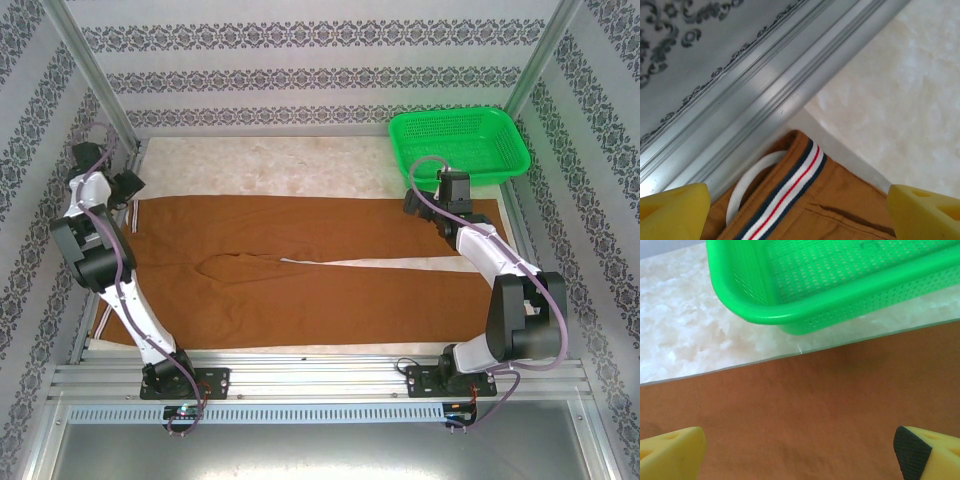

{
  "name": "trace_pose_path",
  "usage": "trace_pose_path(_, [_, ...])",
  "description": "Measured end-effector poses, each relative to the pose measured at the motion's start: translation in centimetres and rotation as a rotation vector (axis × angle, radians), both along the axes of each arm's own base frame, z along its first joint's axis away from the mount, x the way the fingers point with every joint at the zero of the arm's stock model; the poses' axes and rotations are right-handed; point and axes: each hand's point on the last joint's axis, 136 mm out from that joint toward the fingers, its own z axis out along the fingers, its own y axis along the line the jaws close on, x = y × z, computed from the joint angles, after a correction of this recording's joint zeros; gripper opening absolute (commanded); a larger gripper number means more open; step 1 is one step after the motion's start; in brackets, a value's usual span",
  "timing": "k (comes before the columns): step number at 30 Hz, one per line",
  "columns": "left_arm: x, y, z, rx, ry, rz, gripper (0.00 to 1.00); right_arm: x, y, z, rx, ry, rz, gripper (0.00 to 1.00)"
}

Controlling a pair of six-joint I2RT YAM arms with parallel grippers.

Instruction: Roll up the long pants

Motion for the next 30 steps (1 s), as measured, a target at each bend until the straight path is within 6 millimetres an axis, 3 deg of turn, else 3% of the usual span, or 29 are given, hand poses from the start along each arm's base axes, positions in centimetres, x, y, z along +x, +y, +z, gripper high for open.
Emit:
trace_pose_path(7, [2.3,-0.9,-0.8,-0.059,-0.014,-0.069,0.91,-0.2,-0.1,0.0,-0.015,0.006,-0.01,0.98])
trace_pose_path(13, [1.5,-1.2,-4.1,-0.092,0.063,-0.061,0.93,-0.2,-0.2,0.1,-0.018,0.009,-0.012,0.98])
trace_pose_path(17, [0.9,-1.1,-5.1,-0.092,0.1,-0.054,0.92,0.1,-0.4,0.3,-0.027,0.008,-0.022,0.98])
trace_pose_path(20, [0.7,-1.0,-5.4,-0.089,0.11,-0.054,0.83,0.4,-0.5,0.3,-0.032,0.012,-0.027,0.98])
trace_pose_path(24, [0.5,-0.9,-5.8,-0.077,0.126,-0.06,0.53,0.3,-0.7,0.2,-0.04,0.016,-0.037,0.98])
trace_pose_path(28, [0.4,-1.0,-6.1,-0.079,0.14,-0.07,0.39,0.5,-1.1,0.0,-0.057,0.026,-0.055,0.98])
trace_pose_path(30, [0.4,-1.2,-6.2,-0.081,0.145,-0.075,0.28,0.5,-1.3,-0.2,-0.062,0.031,-0.061,0.98])
